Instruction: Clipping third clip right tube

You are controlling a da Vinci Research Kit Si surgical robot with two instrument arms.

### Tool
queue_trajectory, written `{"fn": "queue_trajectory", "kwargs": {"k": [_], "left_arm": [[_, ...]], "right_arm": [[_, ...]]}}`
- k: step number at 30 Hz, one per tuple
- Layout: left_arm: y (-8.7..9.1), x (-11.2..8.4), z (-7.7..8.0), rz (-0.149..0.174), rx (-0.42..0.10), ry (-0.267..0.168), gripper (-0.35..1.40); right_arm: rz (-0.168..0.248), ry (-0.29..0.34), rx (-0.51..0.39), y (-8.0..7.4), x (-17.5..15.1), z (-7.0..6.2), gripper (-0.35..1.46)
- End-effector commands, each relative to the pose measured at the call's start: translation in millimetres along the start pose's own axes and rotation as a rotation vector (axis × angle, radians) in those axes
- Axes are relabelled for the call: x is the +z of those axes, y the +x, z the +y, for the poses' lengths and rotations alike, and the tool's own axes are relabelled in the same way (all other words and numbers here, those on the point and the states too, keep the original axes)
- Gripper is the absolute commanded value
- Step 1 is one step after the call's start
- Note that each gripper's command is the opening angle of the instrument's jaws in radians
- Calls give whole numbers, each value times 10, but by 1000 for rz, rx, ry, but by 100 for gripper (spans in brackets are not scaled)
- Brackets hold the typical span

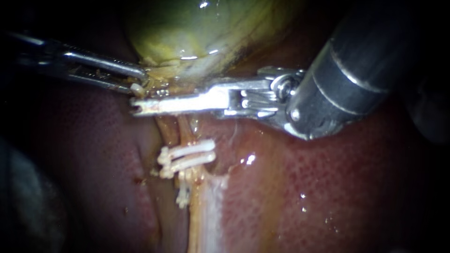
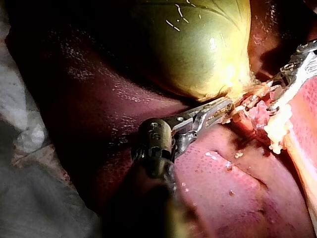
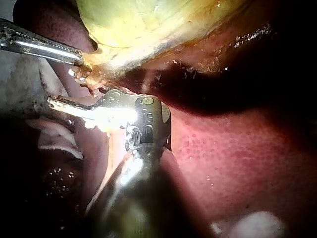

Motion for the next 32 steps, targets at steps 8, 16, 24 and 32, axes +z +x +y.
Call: {"fn": "queue_trajectory", "kwargs": {"k": [8,16,24,32], "left_arm": [[0,0,0,0,0,0,-35],[0,0,0,0,0,0,-35],[0,1,0,0,0,0,-35],[0,1,-1,0,0,0,-35]], "right_arm": [[0,0,0,0,-8,2,20],[0,-2,65,0,-14,3,-17],[-5,1,76,-5,-24,3,-35],[-6,1,70,-13,-23,7,-35]]}}
